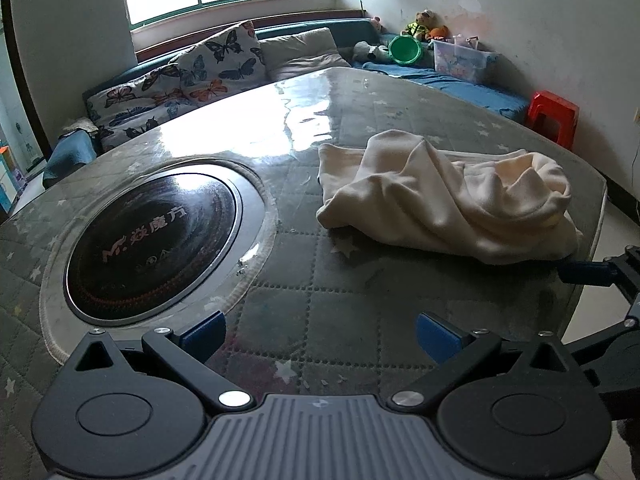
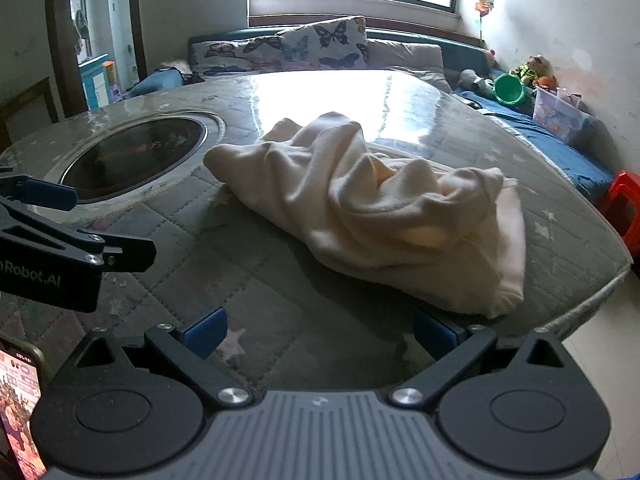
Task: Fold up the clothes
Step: 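Move both grippers toward the crumpled cream cloth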
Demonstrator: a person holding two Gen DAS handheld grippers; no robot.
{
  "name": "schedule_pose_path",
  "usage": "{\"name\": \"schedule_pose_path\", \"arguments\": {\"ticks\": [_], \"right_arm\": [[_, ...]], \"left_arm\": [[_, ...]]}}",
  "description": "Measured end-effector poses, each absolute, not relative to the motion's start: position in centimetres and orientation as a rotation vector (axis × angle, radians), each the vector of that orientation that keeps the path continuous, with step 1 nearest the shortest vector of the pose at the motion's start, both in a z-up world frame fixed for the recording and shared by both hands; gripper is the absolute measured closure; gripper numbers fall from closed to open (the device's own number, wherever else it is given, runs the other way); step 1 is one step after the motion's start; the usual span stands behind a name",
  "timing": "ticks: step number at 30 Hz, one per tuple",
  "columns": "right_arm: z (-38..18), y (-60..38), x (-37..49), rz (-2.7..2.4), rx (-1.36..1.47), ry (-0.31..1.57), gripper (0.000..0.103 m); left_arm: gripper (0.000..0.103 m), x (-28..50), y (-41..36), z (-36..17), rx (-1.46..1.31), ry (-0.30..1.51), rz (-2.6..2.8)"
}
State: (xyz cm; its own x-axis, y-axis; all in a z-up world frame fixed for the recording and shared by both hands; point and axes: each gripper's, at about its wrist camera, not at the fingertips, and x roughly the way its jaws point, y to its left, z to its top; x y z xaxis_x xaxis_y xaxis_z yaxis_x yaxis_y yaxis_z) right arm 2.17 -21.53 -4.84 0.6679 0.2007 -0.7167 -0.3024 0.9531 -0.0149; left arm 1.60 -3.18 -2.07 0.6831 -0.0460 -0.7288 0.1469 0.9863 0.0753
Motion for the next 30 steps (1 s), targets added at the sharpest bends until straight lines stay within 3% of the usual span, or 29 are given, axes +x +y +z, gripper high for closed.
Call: {"name": "schedule_pose_path", "arguments": {"ticks": [30], "right_arm": [[-2.0,-25.3,3.4,0.211,-0.112,0.723,0.003]], "left_arm": [[0.0,4.7,-6.3,-0.3,0.212,0.808,-0.162]]}}
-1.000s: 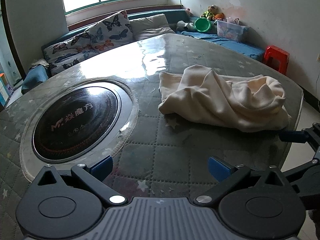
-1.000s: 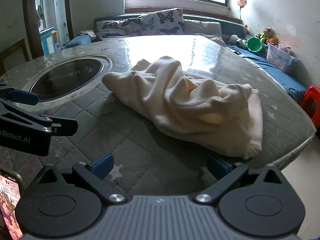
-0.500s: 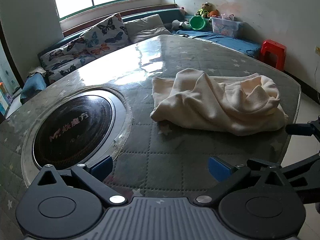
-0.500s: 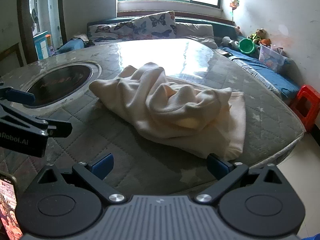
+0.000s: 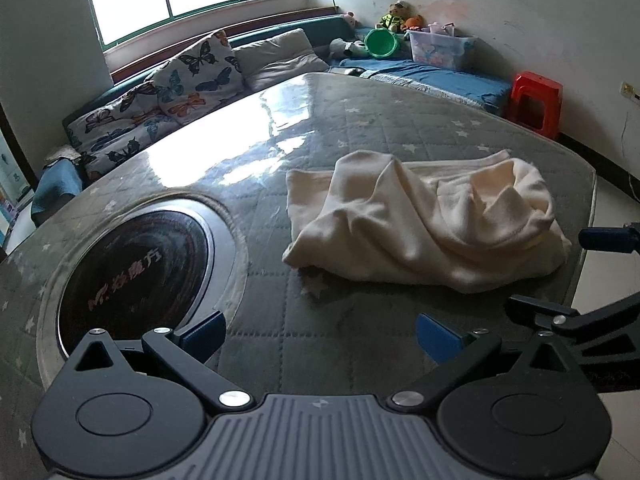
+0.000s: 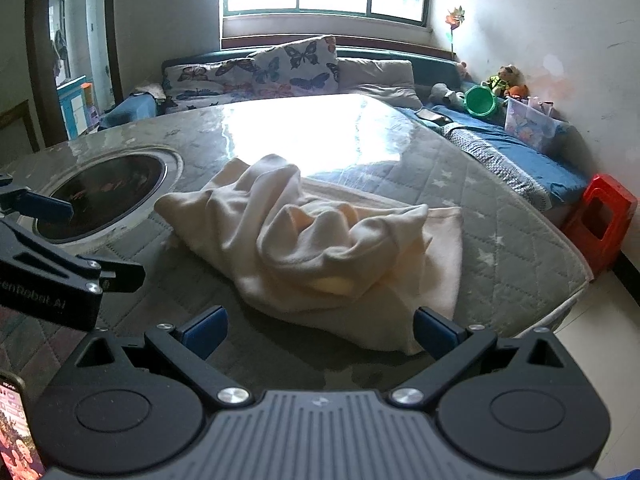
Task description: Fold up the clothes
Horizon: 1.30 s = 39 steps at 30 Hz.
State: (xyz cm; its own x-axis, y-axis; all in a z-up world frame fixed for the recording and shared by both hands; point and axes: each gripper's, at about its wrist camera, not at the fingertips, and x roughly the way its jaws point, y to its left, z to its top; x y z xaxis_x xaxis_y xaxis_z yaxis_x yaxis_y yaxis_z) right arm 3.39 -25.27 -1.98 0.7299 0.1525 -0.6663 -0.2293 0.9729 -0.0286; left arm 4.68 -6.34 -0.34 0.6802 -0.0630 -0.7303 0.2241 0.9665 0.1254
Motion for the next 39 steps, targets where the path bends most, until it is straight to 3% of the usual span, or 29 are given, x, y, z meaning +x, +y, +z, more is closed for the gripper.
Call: {"name": "schedule_pose_path", "arguments": {"ticks": [13,30,33,36,38,39], "right_arm": [[-0.4,-28.0,5.3,0.189,-0.026,0.682,0.014],[-0.3,-30.1,7.3,0.204,0.061,0.694,0.047],[-0.3,-30.0,7.5,0.21,0.062,0.695,0.049],[-0.4,-29.8,7.7,0.215,0.065,0.698,0.052],[-0.5,-29.7,7.7,0.219,0.068,0.702,0.054],[-0.6,-29.7,7.8,0.221,0.068,0.702,0.056]], "left_arm": [[0.004,9.0,-7.6,1.0,0.159,0.777,-0.223],[0.012,15.8,-11.3,0.4,0.163,0.812,-0.242],[0.02,17.0,-11.3,-0.3,0.135,0.852,-0.245],[0.036,17.7,-11.3,-1.1,0.119,0.881,-0.257],[0.065,18.1,-11.1,-1.5,0.111,0.894,-0.269],[0.071,18.2,-11.0,-1.7,0.102,0.9,-0.28]]}}
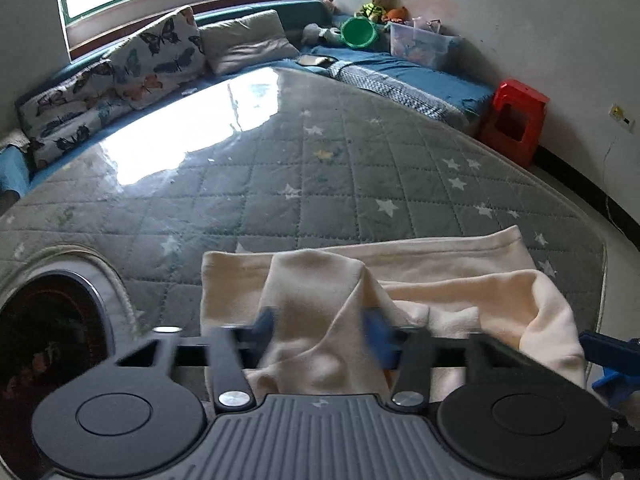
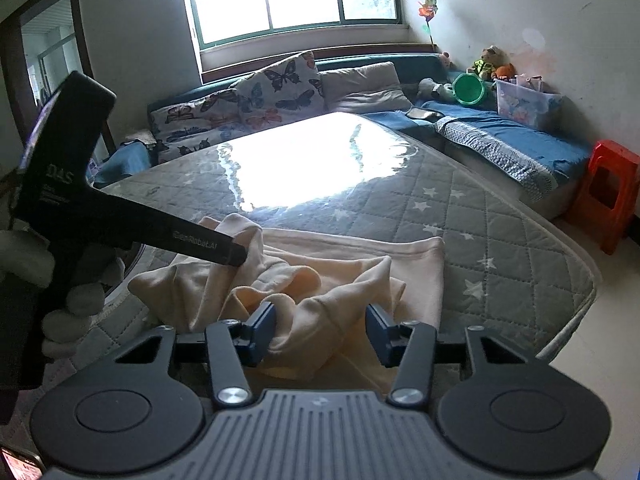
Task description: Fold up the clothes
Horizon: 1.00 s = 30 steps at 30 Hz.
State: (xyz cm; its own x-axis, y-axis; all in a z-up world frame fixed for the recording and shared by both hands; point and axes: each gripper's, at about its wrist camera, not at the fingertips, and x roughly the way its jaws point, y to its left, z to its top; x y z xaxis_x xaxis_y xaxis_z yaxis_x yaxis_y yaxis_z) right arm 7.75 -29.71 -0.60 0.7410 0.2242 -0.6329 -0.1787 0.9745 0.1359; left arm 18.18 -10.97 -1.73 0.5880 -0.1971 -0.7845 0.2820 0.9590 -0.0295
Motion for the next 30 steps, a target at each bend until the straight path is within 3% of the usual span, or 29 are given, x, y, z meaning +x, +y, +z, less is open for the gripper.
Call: {"name": "schedule_pose_path", "arguments": {"ticks": [1,4,11,19,23,26,28,30], "right_arm": [[-0.6,-29.7,7.8,0.223,0.068,0.703,0.057],[-0.8,-29.7,7.7,0.225,0.071,0.703,0.059],[-0.8,-30.0,7.3,0.232,0.09,0.701,0.069],[-1.3,-29.5,6.1,0.307,0.068,0.734,0.072],[-1.6,-29.1,5.1,0.346,0.042,0.759,0.072],[-1.3,-29.4,4.9,0.344,0.045,0.759,0.07],[-0.9,-29.7,5.0,0.334,0.052,0.751,0.07],[-0.4,-29.9,5.1,0.326,0.063,0.741,0.062]], "left_arm": [[0.082,18.2,-10.7,-1.8,0.085,0.907,-0.294],[0.092,17.7,-9.8,-1.3,0.058,0.89,-0.319],[0.093,14.7,-6.9,1.2,0.047,0.818,-0.321],[0.092,10.5,-3.4,0.6,0.09,0.842,-0.318],[0.079,10.0,-3.1,0.2,0.115,0.863,-0.326],[0.049,10.1,-3.6,1.3,0.114,0.826,-0.342],[0.037,10.3,-4.2,2.3,0.102,0.791,-0.362],[0.029,10.8,-4.8,2.9,0.093,0.756,-0.381]]}}
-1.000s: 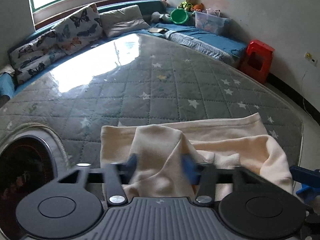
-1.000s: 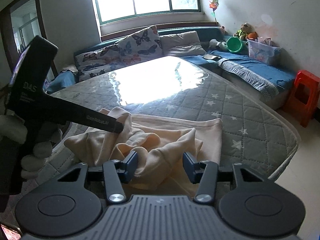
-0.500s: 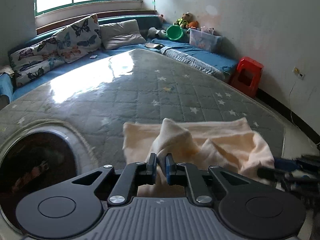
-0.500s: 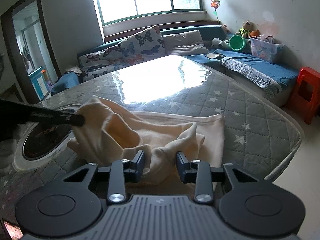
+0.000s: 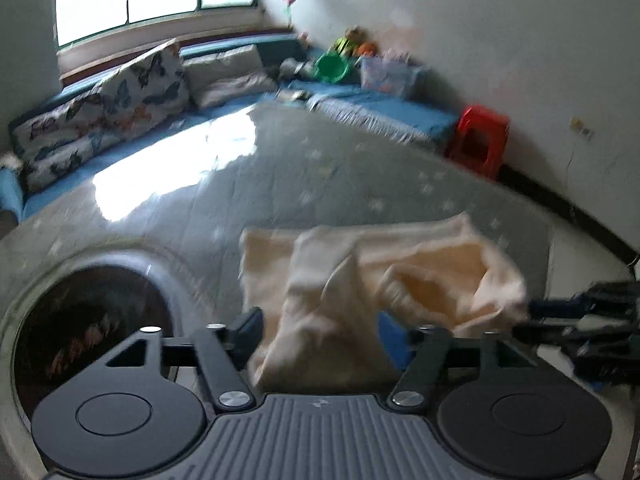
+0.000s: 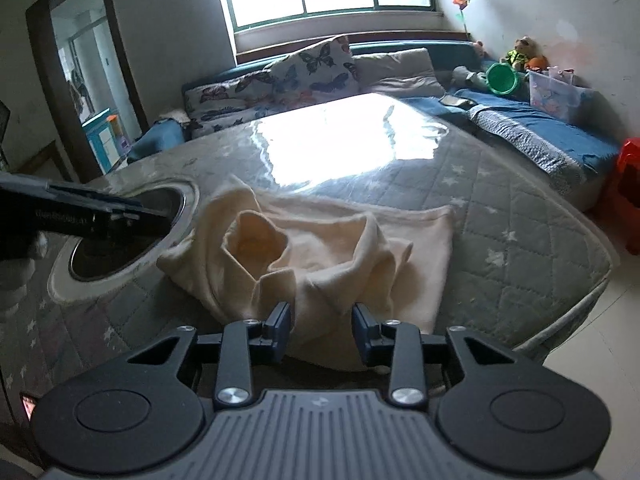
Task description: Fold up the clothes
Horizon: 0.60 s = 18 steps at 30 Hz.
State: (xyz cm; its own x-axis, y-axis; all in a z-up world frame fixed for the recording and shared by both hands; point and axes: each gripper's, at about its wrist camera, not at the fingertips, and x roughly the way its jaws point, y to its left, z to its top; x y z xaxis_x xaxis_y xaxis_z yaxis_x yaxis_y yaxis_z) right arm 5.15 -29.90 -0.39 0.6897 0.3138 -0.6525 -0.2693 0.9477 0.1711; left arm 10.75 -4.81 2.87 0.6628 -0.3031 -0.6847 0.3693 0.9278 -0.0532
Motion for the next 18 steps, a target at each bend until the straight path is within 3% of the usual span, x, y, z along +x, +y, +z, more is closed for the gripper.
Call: {"name": "schedule_pose_path", "arguments": {"ticks": [2,11,13,15,16,18], "right_arm": [[0.1,-30.3,5.4,0.319,0.082,0.731,0.059],[0.5,-31.4,8.7,0.24,0.14,0.698,0.059],[-0.6,-31.2,9.7,0.234,0.135,0.733,0.061],[-1.5,-30.8,9.9,0.249,0.126,0.758,0.072],[-1.8,-30.6,9.8,0.258,0.121,0.765,0.076],[-2.1,-30.5,9.3,0.271,0.109,0.765,0.083]], "left_arm": [[0.023,11.9,-5.6,3.1,0.069,0.752,-0.379],[0.019,18.9,-7.4,1.3,-0.088,0.877,-0.27],[0.019,19.7,-7.2,0.5,-0.113,0.918,-0.252],[0.02,20.1,-7.2,-0.4,-0.104,0.946,-0.225],[0.021,20.3,-7.1,-0.9,-0.103,0.962,-0.215],[0.04,20.4,-6.6,-1.7,-0.115,0.999,-0.216]]}}
